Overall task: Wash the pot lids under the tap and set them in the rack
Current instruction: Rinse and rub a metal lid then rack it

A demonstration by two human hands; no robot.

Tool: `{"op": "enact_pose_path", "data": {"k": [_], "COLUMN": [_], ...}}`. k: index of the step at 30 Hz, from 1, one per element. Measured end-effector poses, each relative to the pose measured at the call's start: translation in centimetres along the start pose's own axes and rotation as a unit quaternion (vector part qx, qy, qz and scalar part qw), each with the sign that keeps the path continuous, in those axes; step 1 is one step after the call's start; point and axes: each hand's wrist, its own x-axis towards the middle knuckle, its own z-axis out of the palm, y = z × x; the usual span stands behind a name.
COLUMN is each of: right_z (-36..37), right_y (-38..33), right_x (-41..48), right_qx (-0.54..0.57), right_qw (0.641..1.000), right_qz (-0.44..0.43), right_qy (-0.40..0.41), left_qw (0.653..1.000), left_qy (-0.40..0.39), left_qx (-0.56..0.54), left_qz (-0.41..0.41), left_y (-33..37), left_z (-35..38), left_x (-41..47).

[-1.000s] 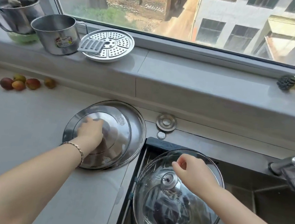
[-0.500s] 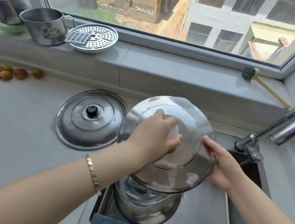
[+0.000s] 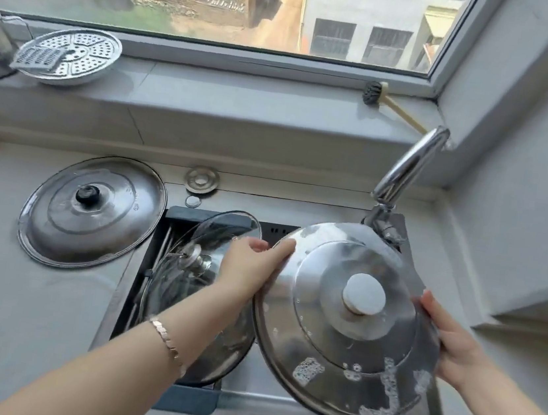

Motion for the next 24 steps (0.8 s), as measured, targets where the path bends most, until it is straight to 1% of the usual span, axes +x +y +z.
{"op": "enact_pose_path", "data": {"k": [1, 2, 4, 5, 8, 10, 11, 13, 15, 17, 19, 24], "right_z": [-0.1, 0.1, -0.3, 0.3, 0.0, -0.9, -1.2, -2.0, -2.4, -2.2, -1.9, -1.6], "right_y": [-0.1, -0.7, -1.3, -1.8, -2.7, -3.1, -3.3, -3.6, -4.0, -4.9, -5.7, -6.7], "right_x": [0.2, 0.0, 0.1, 0.1, 1.3, 2.8, 3.6, 5.5, 7.6, 9.7, 11.7, 14.4], "right_qx": [0.030, 0.003, -0.040, -0.041, -0.067, -0.135, -0.184, -0.296, -0.344, -0.351, -0.366, -0.352], "right_qw": [0.998, 0.996, 0.993, 0.993, 0.991, 0.977, 0.964, 0.917, 0.883, 0.874, 0.866, 0.857], "right_qz": [0.047, 0.079, 0.051, 0.043, 0.060, 0.087, 0.100, 0.112, 0.112, 0.113, 0.116, 0.149], "right_qy": [-0.010, 0.040, 0.104, 0.098, 0.102, 0.140, 0.167, 0.241, 0.300, 0.317, 0.321, 0.346], "left_qw": [1.000, 1.000, 1.000, 1.000, 0.992, 0.982, 0.982, 0.987, 0.992, 0.994, 0.993, 0.991], "left_qy": [0.003, 0.001, -0.018, -0.028, -0.051, -0.053, -0.041, 0.008, 0.055, 0.086, 0.098, 0.111], "left_qx": [-0.008, -0.010, 0.000, -0.006, -0.091, -0.148, -0.158, -0.141, -0.104, -0.073, -0.061, -0.071], "left_qz": [0.011, 0.017, 0.016, 0.005, -0.075, -0.102, -0.098, -0.075, -0.042, -0.009, 0.012, 0.015], "left_y": [0.2, 0.5, 1.0, 1.3, 2.1, 2.5, 2.5, 2.4, 2.1, 2.1, 2.2, 2.6], "left_z": [0.3, 0.6, 1.3, 1.7, 2.7, 3.4, 3.8, 4.6, 5.1, 5.7, 6.0, 6.2], "left_x": [-0.2, -0.5, -0.6, -0.6, -0.1, 0.3, 0.5, 1.0, 1.2, 1.6, 2.0, 2.7]}}
